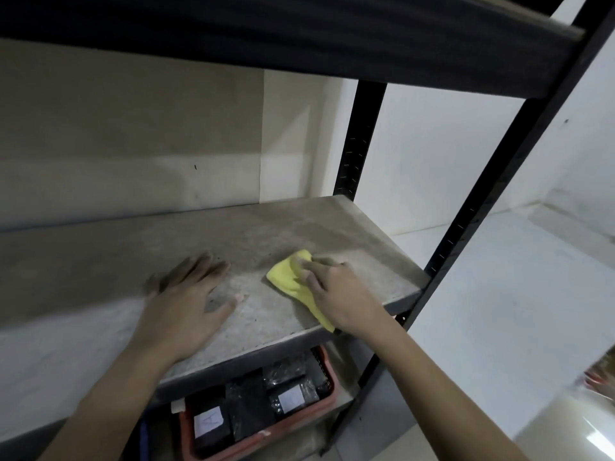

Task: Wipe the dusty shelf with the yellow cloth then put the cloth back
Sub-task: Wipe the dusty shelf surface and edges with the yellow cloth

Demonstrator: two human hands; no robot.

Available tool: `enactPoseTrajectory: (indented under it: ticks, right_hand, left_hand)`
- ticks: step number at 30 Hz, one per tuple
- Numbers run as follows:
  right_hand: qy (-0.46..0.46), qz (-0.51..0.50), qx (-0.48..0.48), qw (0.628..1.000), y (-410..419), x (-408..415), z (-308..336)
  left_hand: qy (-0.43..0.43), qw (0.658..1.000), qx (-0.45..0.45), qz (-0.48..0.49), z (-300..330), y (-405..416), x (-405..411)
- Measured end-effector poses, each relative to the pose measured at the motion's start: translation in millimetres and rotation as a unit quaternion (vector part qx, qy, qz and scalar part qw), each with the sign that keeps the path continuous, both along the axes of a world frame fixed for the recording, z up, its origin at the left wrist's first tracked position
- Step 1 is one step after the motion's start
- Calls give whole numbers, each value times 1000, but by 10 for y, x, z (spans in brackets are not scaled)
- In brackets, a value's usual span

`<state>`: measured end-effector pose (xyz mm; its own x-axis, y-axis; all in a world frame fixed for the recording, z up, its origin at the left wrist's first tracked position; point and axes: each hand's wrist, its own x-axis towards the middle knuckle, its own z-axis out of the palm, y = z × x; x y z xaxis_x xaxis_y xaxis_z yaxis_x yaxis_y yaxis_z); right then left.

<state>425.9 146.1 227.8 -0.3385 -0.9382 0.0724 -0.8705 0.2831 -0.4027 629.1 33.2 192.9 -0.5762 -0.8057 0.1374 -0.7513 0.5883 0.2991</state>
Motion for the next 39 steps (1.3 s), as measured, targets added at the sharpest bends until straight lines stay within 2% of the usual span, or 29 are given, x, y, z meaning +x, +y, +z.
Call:
enactPoseTrajectory:
  ticks: [4, 7, 9, 11, 14, 16, 17, 20, 23, 27, 33, 37, 39]
  right_hand:
    - [-40, -55, 25, 997, 36, -43, 135]
    - [-105, -54, 23, 993, 41, -3, 270]
    - [-101, -61, 10, 993, 21, -103, 418]
    - [-2, -91, -50, 995, -40, -335, 573]
    - [245, -171, -129, 946, -138, -754, 662]
    - [339, -151, -86, 925, -179, -934, 546]
    - [353, -128, -37, 926, -181, -972, 455]
    - [297, -49, 78, 951, -90, -997, 245]
    - [180, -13, 62, 982, 34, -1063, 269]
    - [57, 3, 46, 997, 116, -1112, 137]
    - [76, -38, -55, 995, 111, -845, 51]
    - [25, 111, -36, 993, 286, -89, 13]
    - [-1, 149, -42, 988, 341, 129, 45]
  left_hand:
    - [2, 1000, -5, -1, 21, 18, -5]
    - [7, 1000, -4, -3, 35, 34, -4]
    - [5, 1000, -3, -3, 31, 32, 4]
    - [-3, 1000, -3, -3, 26, 20, 7]
    - [-2, 1000, -2, -5, 18, 9, 10]
    - [3, 1000, -2, -6, 9, 11, 11]
    - [3, 1000, -2, -6, 8, 12, 14]
    - [-1, 1000, -3, -4, 16, 17, 17]
    - [1, 1000, -2, -3, 25, 20, 8]
    - [4, 1000, -7, -6, 17, 15, 8]
    - [2, 1000, -5, -9, 20, 13, 10]
    - [4, 1000, 0, -6, 17, 22, 7]
    - [4, 1000, -5, -6, 8, 11, 5]
